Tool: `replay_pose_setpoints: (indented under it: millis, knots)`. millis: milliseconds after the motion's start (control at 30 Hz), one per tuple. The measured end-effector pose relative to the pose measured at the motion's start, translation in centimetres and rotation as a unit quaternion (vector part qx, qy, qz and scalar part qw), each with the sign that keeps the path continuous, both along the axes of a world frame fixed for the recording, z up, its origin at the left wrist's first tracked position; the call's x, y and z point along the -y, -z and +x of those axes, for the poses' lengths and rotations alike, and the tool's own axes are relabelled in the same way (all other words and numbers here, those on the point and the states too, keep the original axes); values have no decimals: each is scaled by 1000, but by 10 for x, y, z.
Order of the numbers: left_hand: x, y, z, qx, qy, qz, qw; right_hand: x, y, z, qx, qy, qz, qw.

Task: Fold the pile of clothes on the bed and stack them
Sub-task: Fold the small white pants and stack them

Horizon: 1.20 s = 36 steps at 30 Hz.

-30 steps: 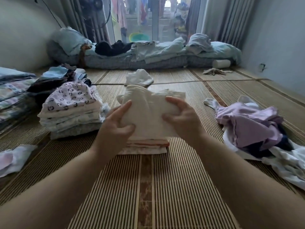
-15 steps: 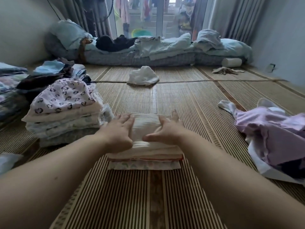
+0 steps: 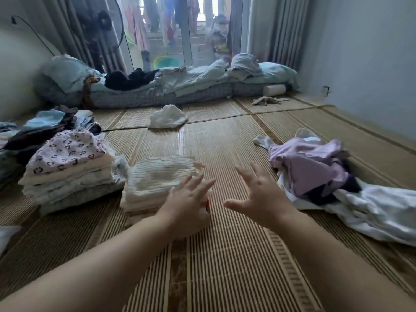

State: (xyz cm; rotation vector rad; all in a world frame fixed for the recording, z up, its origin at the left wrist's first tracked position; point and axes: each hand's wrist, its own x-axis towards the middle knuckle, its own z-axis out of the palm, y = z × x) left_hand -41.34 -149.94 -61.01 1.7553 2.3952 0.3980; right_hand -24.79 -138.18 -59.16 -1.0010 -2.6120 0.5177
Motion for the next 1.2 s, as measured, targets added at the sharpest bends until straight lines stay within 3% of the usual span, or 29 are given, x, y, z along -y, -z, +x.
replay_pose_setpoints:
  millis: [167,400,533,667,800,900,1033,1100,1200]
  knots:
    - [-49,2,114,-15,114,0,993,-16,12,111,14,137,0,990]
    - [-119,17,235,-28,220,-41,974,-72,42,236,57,301,-34,951]
    - [-150,31,260,-36,241,-82,966,-100,61,253,25,334,-76,939]
    - [-177,39,260,-30,197,-54,979,-118,68,245,30,376,-97,921]
    - [-193,36,241,-47,160,-64,984,-116,51,231,-25,319,-76,944]
    - [-193,21,232,-74,176,4,982,-108,28,227,-123,243,-74,959]
    - [-174,-28,226,126,137,123,975,-90,12,240,-271,227,-19,935]
    - [-159,-62,222,171,128,164,963,-77,1,241,-311,195,-59,928]
    - [-134,-116,214,179,98,218,954,-51,-7,224,-226,171,-82,955]
